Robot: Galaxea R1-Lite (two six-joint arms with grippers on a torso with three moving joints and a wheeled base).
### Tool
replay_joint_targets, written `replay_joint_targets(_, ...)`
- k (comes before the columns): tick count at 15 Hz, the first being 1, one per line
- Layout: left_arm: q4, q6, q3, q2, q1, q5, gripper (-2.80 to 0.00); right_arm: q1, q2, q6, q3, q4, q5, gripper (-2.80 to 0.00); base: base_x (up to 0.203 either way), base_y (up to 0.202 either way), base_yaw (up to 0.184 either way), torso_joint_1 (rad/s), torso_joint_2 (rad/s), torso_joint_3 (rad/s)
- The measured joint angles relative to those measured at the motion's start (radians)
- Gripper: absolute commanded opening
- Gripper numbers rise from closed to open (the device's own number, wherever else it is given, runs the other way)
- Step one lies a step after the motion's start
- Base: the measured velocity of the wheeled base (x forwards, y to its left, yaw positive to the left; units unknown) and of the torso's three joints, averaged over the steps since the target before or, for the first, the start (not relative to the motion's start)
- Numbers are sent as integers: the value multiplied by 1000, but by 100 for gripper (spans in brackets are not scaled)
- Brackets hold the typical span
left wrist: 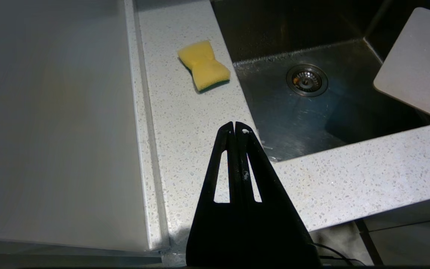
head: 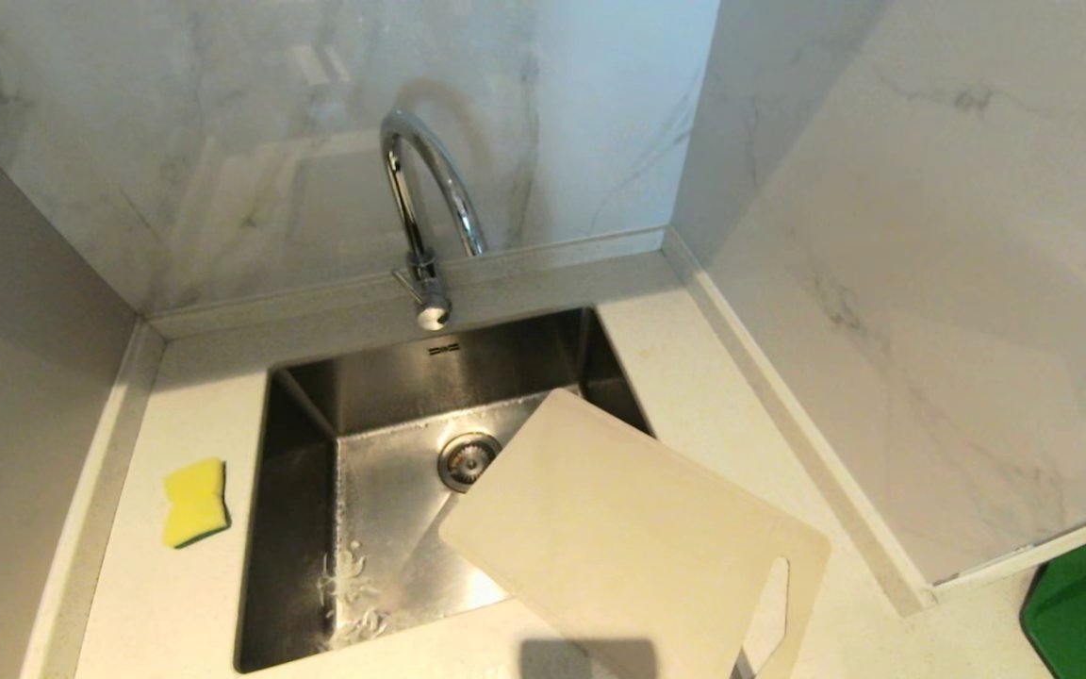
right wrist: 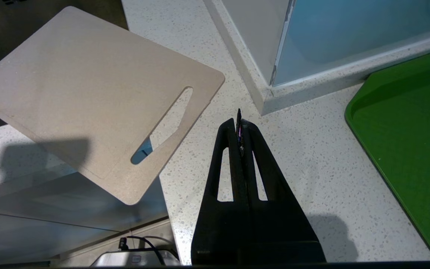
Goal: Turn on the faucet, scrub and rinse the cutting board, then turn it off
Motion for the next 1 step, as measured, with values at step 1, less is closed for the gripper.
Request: replay_joint_targets(1,0,0,0,0,0,0,-280,0,0,0,0,0,0,-280,0,0,0,0,0,0)
